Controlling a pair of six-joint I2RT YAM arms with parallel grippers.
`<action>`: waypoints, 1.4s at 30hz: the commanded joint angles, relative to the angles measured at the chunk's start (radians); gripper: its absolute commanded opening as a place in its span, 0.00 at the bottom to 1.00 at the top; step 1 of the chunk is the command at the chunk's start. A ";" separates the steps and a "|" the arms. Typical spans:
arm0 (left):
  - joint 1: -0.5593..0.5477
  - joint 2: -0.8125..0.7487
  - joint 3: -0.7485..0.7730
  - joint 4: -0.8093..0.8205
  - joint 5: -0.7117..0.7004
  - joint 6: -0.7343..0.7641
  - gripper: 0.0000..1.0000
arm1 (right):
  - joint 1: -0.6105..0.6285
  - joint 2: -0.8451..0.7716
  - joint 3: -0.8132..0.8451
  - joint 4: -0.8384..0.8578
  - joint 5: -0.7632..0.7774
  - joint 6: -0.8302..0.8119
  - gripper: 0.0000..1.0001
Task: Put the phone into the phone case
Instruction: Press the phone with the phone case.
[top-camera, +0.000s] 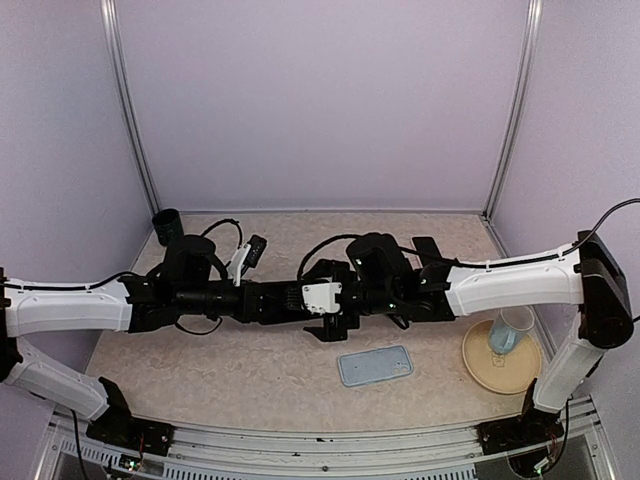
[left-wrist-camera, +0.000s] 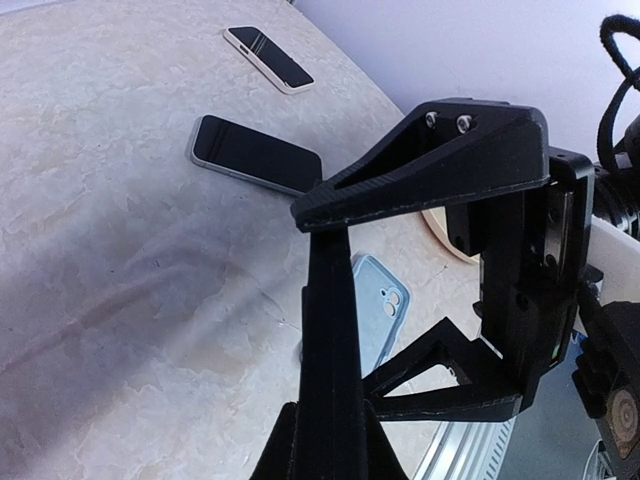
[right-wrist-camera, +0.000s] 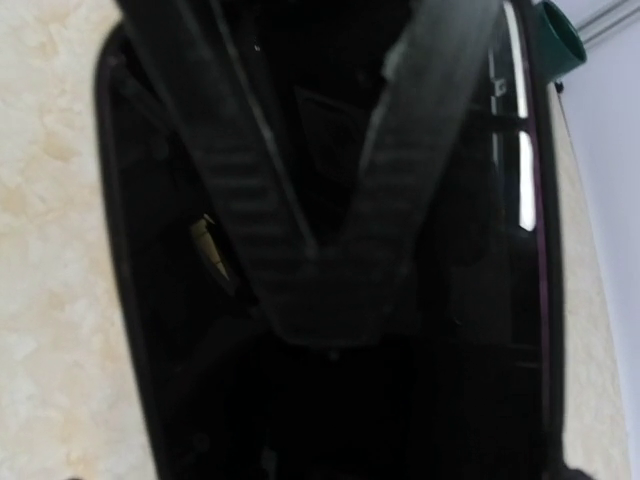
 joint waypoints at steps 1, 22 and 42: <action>0.012 -0.015 0.054 0.099 0.024 -0.009 0.00 | 0.018 0.014 0.015 0.051 0.063 0.008 1.00; 0.026 -0.018 0.021 0.123 0.032 -0.028 0.00 | 0.080 0.081 0.049 0.096 0.197 -0.033 0.73; 0.074 -0.091 -0.043 0.147 -0.007 -0.060 0.55 | 0.076 0.092 0.110 0.028 0.179 0.053 0.49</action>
